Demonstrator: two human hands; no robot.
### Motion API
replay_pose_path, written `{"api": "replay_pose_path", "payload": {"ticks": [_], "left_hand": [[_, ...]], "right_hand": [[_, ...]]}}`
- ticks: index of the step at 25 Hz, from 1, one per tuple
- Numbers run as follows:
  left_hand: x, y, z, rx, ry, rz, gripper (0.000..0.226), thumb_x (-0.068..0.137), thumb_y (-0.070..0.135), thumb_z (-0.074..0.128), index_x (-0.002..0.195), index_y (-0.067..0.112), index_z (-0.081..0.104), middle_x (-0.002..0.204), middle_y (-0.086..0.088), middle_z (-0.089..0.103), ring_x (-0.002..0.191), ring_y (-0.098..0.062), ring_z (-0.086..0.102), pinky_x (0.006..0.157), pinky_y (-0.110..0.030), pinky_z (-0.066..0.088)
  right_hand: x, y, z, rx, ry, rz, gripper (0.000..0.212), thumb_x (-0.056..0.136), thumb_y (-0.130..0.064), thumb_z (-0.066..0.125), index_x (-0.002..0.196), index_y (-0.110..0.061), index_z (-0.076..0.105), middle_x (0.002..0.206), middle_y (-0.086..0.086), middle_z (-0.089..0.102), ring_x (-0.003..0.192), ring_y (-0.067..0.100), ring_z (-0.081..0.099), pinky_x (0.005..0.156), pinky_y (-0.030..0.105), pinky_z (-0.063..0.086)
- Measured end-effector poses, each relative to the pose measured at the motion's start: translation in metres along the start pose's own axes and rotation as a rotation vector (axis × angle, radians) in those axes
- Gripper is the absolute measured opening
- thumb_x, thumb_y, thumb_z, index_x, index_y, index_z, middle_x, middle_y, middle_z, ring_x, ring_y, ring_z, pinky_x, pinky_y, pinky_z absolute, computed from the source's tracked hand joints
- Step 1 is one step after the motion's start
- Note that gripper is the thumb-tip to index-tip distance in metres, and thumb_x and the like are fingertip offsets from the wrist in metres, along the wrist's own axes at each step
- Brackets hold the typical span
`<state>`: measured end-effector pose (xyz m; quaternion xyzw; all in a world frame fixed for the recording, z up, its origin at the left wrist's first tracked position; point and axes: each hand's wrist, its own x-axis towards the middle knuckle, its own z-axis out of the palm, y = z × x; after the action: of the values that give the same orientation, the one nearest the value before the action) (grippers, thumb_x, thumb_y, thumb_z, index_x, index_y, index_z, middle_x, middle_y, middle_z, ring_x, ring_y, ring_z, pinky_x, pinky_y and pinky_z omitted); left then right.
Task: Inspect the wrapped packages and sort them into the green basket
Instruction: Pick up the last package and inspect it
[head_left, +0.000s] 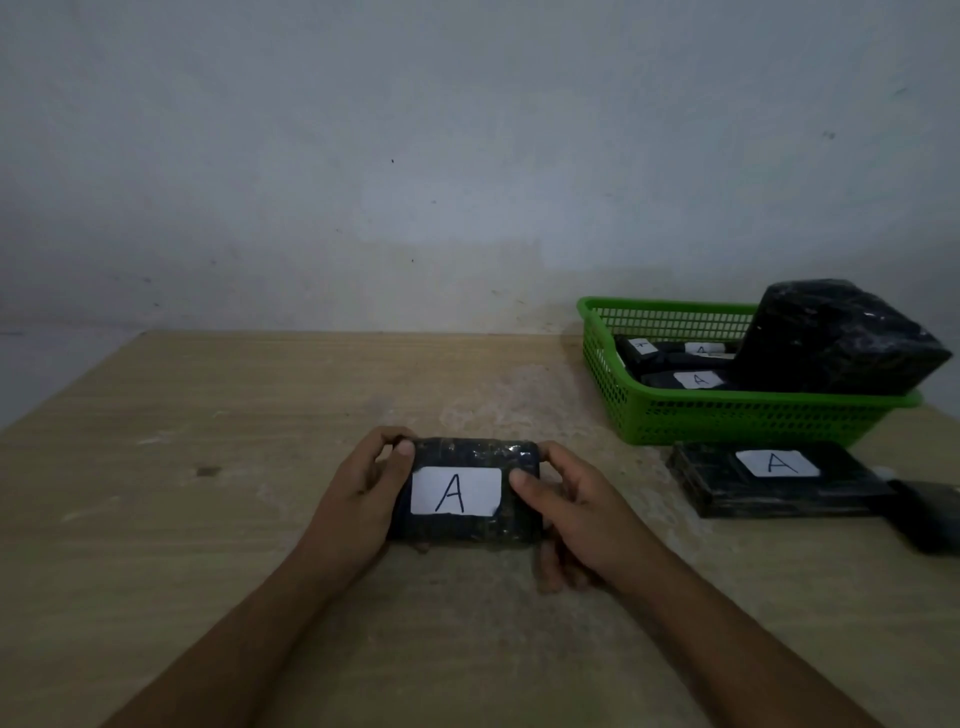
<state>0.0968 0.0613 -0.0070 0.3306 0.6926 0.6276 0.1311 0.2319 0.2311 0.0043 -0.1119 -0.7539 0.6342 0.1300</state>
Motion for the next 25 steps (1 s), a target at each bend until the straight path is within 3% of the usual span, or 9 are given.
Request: {"api": "replay_pose_path", "payload": {"ticks": [2, 4, 6, 9, 11, 14, 17, 20, 25], "left_hand": [[0.001, 0.001, 0.0, -0.083, 0.007, -0.036, 0.025, 0.097, 0.033, 0.041, 0.104, 0.018, 0.06, 0.089, 0.0, 0.073, 0.08, -0.017, 0.07, 0.065, -0.04, 0.059], [0.002, 0.001, 0.003, -0.203, 0.02, -0.111, 0.034, 0.09, 0.044, 0.044, 0.107, 0.022, 0.064, 0.099, -0.003, 0.074, 0.092, -0.024, 0.07, 0.074, -0.051, 0.059], [0.002, 0.002, 0.007, -0.278, 0.015, -0.167, 0.044, 0.082, 0.05, 0.046, 0.11, 0.021, 0.062, 0.107, -0.005, 0.071, 0.096, -0.027, 0.07, 0.078, -0.051, 0.059], [0.003, 0.002, 0.008, -0.451, -0.054, -0.258, 0.048, 0.082, 0.042, 0.051, 0.12, 0.013, 0.056, 0.111, -0.017, 0.07, 0.092, -0.039, 0.07, 0.076, -0.046, 0.059], [0.002, 0.004, 0.005, -0.587, -0.142, -0.3, 0.045, 0.086, 0.032, 0.055, 0.126, 0.01, 0.052, 0.111, -0.024, 0.069, 0.089, -0.043, 0.07, 0.068, -0.042, 0.06], [0.001, 0.006, 0.003, -0.792, -0.192, -0.368, 0.059, 0.073, 0.031, 0.068, 0.126, 0.013, 0.05, 0.115, -0.029, 0.066, 0.088, -0.046, 0.07, 0.064, -0.041, 0.061], [0.002, 0.006, 0.004, -0.717, -0.116, -0.395, 0.04, 0.09, 0.013, 0.053, 0.13, 0.013, 0.049, 0.124, -0.026, 0.058, 0.076, -0.039, 0.072, 0.057, -0.039, 0.062], [0.001, 0.001, 0.003, -0.612, -0.092, -0.344, 0.048, 0.091, -0.007, 0.049, 0.132, 0.018, 0.049, 0.124, -0.019, 0.057, 0.081, -0.033, 0.071, 0.059, -0.039, 0.062], [0.001, -0.003, 0.004, -0.566, -0.113, -0.32, 0.066, 0.088, -0.011, 0.052, 0.136, 0.033, 0.042, 0.128, -0.009, 0.057, 0.096, -0.034, 0.07, 0.066, -0.041, 0.062]], "right_hand": [[0.0, 0.001, 0.0, 0.062, -0.034, -0.022, 0.017, 0.097, -0.03, 0.053, 0.113, -0.025, 0.054, 0.096, 0.008, 0.077, 0.042, 0.027, 0.064, 0.034, 0.024, 0.041], [0.001, 0.004, -0.001, 0.131, -0.031, -0.044, 0.023, 0.094, -0.03, 0.056, 0.116, -0.026, 0.053, 0.103, 0.01, 0.075, 0.056, 0.034, 0.07, 0.038, 0.025, 0.046], [0.004, 0.006, -0.004, 0.125, 0.033, -0.091, 0.022, 0.09, -0.028, 0.059, 0.112, -0.03, 0.058, 0.103, 0.011, 0.075, 0.069, 0.038, 0.072, 0.047, 0.032, 0.051], [0.007, 0.009, -0.01, 0.102, 0.15, -0.176, 0.018, 0.089, -0.017, 0.063, 0.102, -0.028, 0.066, 0.103, 0.01, 0.074, 0.085, 0.031, 0.073, 0.065, 0.037, 0.058], [0.008, 0.011, -0.013, 0.098, 0.151, -0.221, 0.018, 0.084, -0.017, 0.067, 0.098, -0.029, 0.068, 0.109, 0.007, 0.072, 0.096, 0.027, 0.071, 0.073, 0.033, 0.058], [0.011, 0.015, -0.016, 0.102, 0.106, -0.222, 0.028, 0.083, -0.005, 0.071, 0.094, -0.031, 0.071, 0.125, -0.001, 0.067, 0.117, 0.017, 0.063, 0.093, 0.04, 0.055], [0.01, 0.017, -0.017, 0.101, 0.026, -0.187, 0.035, 0.071, -0.002, 0.07, 0.093, -0.028, 0.072, 0.136, -0.004, 0.059, 0.126, 0.011, 0.056, 0.103, 0.036, 0.048], [0.011, 0.019, -0.014, 0.217, -0.032, -0.128, 0.054, 0.059, -0.009, 0.07, 0.112, -0.02, 0.062, 0.134, -0.006, 0.057, 0.12, 0.01, 0.059, 0.097, 0.036, 0.049], [0.016, 0.023, -0.014, 0.323, -0.006, 0.014, 0.075, 0.075, 0.003, 0.07, 0.135, -0.031, 0.041, 0.133, 0.009, 0.058, 0.118, 0.026, 0.062, 0.094, 0.047, 0.054]]}}
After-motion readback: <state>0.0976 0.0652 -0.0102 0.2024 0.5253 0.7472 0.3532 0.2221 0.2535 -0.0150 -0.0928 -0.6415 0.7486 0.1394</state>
